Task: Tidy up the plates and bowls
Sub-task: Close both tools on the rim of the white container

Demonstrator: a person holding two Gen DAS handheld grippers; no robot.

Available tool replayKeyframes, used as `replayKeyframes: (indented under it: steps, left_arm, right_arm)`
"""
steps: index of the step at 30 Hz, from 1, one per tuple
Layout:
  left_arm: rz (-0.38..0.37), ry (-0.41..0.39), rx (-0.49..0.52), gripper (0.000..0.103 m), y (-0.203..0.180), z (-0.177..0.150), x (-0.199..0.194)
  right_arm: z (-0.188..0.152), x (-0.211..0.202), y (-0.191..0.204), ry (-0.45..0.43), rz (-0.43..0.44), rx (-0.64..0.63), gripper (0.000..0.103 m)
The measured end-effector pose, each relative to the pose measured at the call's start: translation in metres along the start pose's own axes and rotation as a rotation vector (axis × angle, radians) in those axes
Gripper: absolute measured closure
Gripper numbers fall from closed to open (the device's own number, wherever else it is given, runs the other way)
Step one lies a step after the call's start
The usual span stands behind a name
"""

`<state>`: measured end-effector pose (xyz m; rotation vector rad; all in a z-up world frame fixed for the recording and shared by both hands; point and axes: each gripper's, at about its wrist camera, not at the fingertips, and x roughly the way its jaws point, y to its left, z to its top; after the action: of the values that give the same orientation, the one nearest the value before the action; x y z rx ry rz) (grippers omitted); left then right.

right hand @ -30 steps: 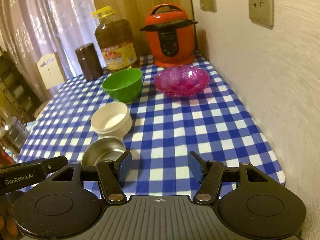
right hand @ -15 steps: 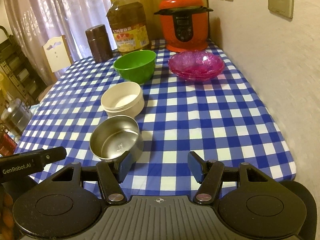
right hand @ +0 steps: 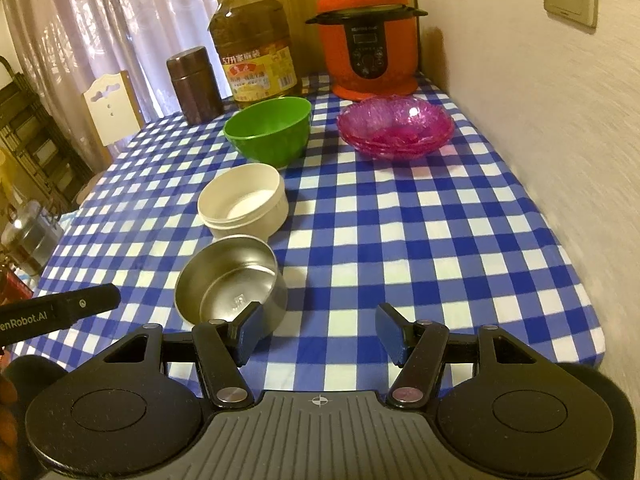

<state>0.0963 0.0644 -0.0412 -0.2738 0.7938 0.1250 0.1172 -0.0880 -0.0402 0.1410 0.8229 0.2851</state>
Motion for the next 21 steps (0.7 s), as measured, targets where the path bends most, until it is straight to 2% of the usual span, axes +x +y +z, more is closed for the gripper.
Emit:
replayKeyframes:
  steps: [9,21]
  left_arm:
    - [-0.019,0.0,-0.033,0.047,0.01,0.034,0.031]
    - [-0.029,0.054,-0.051,0.048,0.025,0.073,0.115]
  right_arm:
    - [0.03,0.024,0.0,-0.025,0.042,0.027,0.041]
    - [0.081,0.1,-0.005,-0.01,0.102,0.07,0.041]
